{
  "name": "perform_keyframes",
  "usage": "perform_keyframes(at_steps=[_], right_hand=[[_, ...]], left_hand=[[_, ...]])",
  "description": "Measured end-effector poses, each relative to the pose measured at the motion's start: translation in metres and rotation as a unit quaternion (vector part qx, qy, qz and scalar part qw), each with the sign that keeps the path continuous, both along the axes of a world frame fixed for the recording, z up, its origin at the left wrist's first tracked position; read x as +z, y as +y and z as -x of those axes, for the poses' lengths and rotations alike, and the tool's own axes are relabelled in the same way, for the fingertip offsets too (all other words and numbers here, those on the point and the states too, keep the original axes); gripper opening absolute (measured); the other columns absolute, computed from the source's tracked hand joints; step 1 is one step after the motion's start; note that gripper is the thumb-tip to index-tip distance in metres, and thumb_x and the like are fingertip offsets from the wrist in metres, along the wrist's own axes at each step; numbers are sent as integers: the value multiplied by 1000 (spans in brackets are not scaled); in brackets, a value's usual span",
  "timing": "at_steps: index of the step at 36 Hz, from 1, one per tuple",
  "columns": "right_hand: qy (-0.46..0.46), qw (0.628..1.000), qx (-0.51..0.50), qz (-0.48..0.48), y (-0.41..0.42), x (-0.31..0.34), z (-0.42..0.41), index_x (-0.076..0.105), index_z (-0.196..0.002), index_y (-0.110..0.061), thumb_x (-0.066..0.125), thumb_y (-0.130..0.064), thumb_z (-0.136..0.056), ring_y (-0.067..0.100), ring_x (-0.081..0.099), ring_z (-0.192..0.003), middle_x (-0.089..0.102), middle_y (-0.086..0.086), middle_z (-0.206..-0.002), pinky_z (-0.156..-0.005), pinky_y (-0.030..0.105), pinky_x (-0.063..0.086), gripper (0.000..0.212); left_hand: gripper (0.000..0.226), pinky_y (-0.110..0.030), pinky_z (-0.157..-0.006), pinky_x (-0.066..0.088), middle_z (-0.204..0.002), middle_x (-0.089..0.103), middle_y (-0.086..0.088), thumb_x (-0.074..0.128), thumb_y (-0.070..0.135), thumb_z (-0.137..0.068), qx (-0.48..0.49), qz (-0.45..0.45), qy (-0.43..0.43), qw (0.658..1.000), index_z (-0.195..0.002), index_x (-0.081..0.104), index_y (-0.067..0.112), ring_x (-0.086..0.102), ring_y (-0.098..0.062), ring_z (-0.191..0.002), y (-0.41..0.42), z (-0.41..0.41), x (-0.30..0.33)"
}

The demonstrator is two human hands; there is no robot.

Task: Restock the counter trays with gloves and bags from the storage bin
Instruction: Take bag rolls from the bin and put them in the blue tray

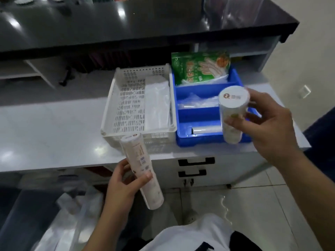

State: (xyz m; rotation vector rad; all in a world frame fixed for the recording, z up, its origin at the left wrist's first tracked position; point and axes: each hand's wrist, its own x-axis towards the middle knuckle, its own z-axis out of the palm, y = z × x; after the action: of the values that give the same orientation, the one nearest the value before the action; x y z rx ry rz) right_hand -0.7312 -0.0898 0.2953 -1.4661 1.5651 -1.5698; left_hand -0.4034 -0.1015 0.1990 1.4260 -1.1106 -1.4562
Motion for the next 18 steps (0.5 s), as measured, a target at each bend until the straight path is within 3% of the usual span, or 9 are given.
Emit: perform_keyframes(at_steps=[3,5,10,14,18], right_hand=[[139,990,39,-3,-36,-4,22,57,-131,-31,78,-35,-76,6,54,-114,57,-11,-117,-88,18,49,59],[246,965,81,-47,-63,-20,27,52,-137,-30,78,-30,-79,13,52,-112,56,-3,-121,-88,27,47,64],[464,846,156,-209,-110,-80,23,41,-146,-31,64,-34,-91,28,46,-119,53,1,-137,-95,41,41,60],[471,823,123,-292,-132,-98,24,41,-145,-34,55,-31,-95,31,49,-121,55,4,-135,-97,48,42,52],[465,809,90,-348,-144,-102,22,65,-120,-32,49,-19,-93,33,58,-107,66,7,-120,-88,44,48,33]], left_hand=[[70,-41,-83,59,-115,70,6,89,36,-52,-10,18,-15,1000,-117,62,38,69,-16,-105,-12,24,8],[67,-44,-82,59,-113,70,9,88,32,-57,-22,23,-20,999,-118,62,37,70,-15,-102,-20,36,14],[65,-42,-88,57,-111,70,13,88,32,-56,-38,40,-43,998,-115,63,37,70,-8,-99,-43,53,29],[73,-38,-86,56,-115,69,12,87,42,-51,-50,43,-41,997,-119,61,38,68,-8,-103,-61,56,37],[69,-33,-80,56,-115,68,14,87,41,-58,-75,49,-40,995,-121,59,41,69,-6,-102,-76,58,42]])
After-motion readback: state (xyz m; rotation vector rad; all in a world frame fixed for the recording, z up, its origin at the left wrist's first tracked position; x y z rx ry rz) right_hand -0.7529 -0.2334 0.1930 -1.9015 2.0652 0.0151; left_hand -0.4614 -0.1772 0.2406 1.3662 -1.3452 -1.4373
